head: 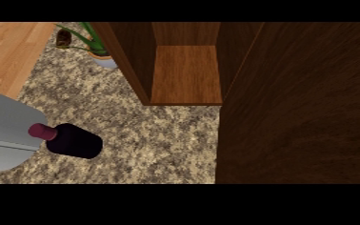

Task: Pick up the wine, place it into the cabinet and close the cabinet

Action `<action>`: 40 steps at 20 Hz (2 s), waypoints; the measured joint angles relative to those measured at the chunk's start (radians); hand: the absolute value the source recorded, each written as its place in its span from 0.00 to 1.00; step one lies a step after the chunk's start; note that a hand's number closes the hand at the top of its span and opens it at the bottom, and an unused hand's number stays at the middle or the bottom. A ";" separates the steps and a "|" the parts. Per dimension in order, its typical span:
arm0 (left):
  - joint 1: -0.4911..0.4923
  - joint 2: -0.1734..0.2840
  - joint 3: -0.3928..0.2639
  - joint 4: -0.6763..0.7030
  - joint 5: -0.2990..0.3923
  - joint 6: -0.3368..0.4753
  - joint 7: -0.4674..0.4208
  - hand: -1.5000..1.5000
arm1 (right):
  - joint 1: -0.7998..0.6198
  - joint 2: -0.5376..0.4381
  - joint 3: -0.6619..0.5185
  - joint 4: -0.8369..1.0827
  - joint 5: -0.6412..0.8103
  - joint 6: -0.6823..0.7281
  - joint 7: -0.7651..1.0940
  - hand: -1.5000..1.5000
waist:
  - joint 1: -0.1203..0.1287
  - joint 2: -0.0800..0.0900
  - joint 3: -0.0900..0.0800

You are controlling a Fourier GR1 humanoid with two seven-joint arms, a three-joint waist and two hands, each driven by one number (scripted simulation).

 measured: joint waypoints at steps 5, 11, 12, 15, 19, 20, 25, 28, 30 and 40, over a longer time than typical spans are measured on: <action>-0.055 0.004 0.016 0.075 -0.012 -0.005 0.035 0.00 | -0.017 -0.015 -0.036 -0.003 -0.002 0.012 0.015 0.00 | -0.001 0.000 0.000; -0.128 0.002 -0.006 0.215 -0.060 -0.050 0.068 0.00 | -0.067 -0.012 -0.036 -0.003 -0.001 -0.011 0.062 0.00 | -0.003 0.001 0.000; -0.138 -0.014 -0.019 0.236 -0.086 -0.063 0.066 0.00 | -0.066 -0.009 -0.031 -0.002 0.000 -0.009 0.059 0.00 | -0.003 0.001 0.000; -0.164 -0.020 -0.029 0.313 -0.117 -0.111 0.072 0.00 | -0.066 -0.011 -0.042 -0.006 -0.001 -0.007 0.069 0.00 | -0.006 0.001 -0.001; -0.195 -0.053 -0.050 0.406 -0.189 -0.184 0.060 0.00 | -0.087 -0.009 -0.031 -0.008 0.000 -0.018 0.097 0.00 | -0.005 0.000 -0.001; -0.216 -0.062 -0.059 0.423 -0.215 -0.184 0.057 0.00 | -0.084 -0.009 -0.031 -0.008 0.001 -0.015 0.098 0.00 | -0.006 0.001 -0.001; -0.259 -0.101 -0.075 0.516 -0.306 -0.243 0.031 0.00 | -0.072 -0.001 -0.028 -0.010 0.002 -0.007 0.093 0.00 | -0.006 0.000 0.000; -0.276 -0.138 -0.068 0.569 -0.375 -0.280 -0.009 0.00 | -0.072 0.001 -0.030 -0.008 0.004 0.000 0.083 0.00 | -0.005 0.001 0.000; -0.282 -0.165 -0.059 0.597 -0.427 -0.299 -0.042 0.00 | -0.064 0.002 -0.029 -0.008 0.005 0.008 0.076 0.00 | -0.004 0.000 -0.001; -0.371 -0.223 -0.027 0.802 -0.673 -0.380 -0.212 0.00 | -0.105 0.000 -0.043 -0.012 0.008 -0.011 0.122 0.00 | -0.006 0.001 -0.001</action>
